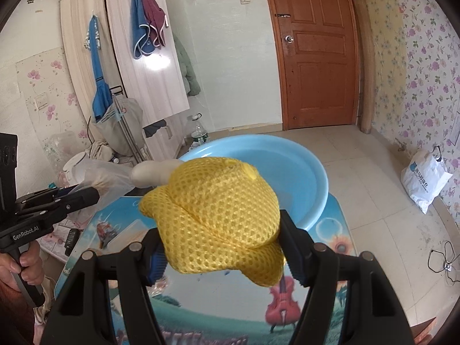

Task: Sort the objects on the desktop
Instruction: 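Carry swab bag and yellow cap over the basin and open both tools, then withdraw both tools from the basin back over the table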

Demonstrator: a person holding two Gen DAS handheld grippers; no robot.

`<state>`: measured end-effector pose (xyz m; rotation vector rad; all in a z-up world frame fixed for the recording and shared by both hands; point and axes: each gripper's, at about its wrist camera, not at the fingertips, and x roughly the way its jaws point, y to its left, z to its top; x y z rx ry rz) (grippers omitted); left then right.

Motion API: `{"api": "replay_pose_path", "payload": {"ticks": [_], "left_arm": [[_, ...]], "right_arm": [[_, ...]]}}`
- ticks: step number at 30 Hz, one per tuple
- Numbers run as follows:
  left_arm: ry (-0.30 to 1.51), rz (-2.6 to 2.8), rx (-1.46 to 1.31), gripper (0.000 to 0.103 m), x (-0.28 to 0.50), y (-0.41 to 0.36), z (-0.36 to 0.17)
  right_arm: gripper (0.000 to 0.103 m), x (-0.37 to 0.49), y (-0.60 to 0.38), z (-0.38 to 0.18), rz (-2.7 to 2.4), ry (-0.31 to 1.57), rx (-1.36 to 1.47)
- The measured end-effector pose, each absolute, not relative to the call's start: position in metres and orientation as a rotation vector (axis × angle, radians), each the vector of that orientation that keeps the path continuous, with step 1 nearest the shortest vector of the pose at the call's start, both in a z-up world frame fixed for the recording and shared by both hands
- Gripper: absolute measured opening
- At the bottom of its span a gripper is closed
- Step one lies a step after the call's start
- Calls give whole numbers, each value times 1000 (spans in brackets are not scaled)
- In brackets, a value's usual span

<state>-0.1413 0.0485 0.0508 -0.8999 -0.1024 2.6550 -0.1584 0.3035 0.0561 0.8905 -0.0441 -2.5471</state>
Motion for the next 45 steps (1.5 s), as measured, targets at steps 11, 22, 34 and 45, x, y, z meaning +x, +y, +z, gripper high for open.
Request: {"api": "replay_pose_path", "payload": {"ticks": [11, 22, 34, 45], "left_arm": [[-58, 2565, -877, 21, -219, 99, 39], [89, 2546, -973, 83, -257, 127, 3], [74, 2685, -936, 98, -200, 73, 20], [-21, 2726, -897, 99, -138, 23, 31]], "right_arm": [[67, -214, 311, 46, -2585, -47, 908], [67, -235, 314, 29, -2616, -8, 976], [81, -229, 278, 31, -2586, 2, 985], [99, -175, 250, 50, -2615, 68, 957]]}}
